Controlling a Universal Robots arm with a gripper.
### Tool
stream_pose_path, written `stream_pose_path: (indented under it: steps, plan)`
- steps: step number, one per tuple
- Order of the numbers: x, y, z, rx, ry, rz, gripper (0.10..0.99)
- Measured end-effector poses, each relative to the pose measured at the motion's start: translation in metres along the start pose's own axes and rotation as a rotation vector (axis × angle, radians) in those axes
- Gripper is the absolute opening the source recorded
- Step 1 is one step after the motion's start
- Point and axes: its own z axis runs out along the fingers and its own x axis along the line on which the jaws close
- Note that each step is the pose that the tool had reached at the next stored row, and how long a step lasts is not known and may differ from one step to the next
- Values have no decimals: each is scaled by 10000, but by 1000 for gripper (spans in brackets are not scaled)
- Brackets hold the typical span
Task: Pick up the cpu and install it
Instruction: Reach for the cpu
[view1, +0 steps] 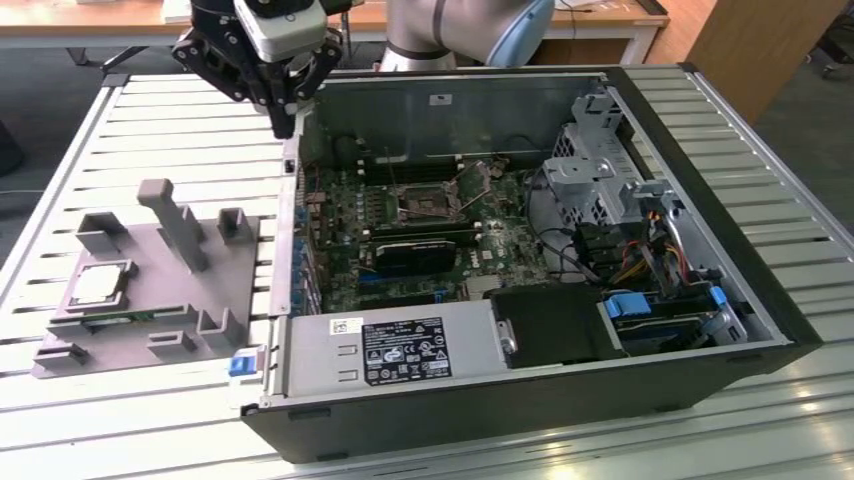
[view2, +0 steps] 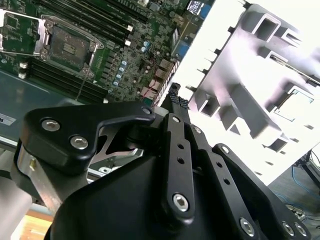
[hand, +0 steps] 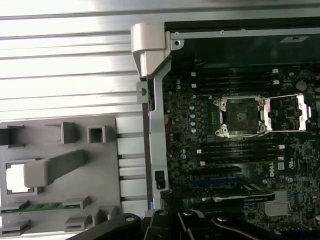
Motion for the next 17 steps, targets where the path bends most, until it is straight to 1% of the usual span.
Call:
stream_pose_path:
  steps: [7,17]
  plan:
    - [77,-4,0,0,0,0,106]
    - [141,-9,5,0,0,0,106]
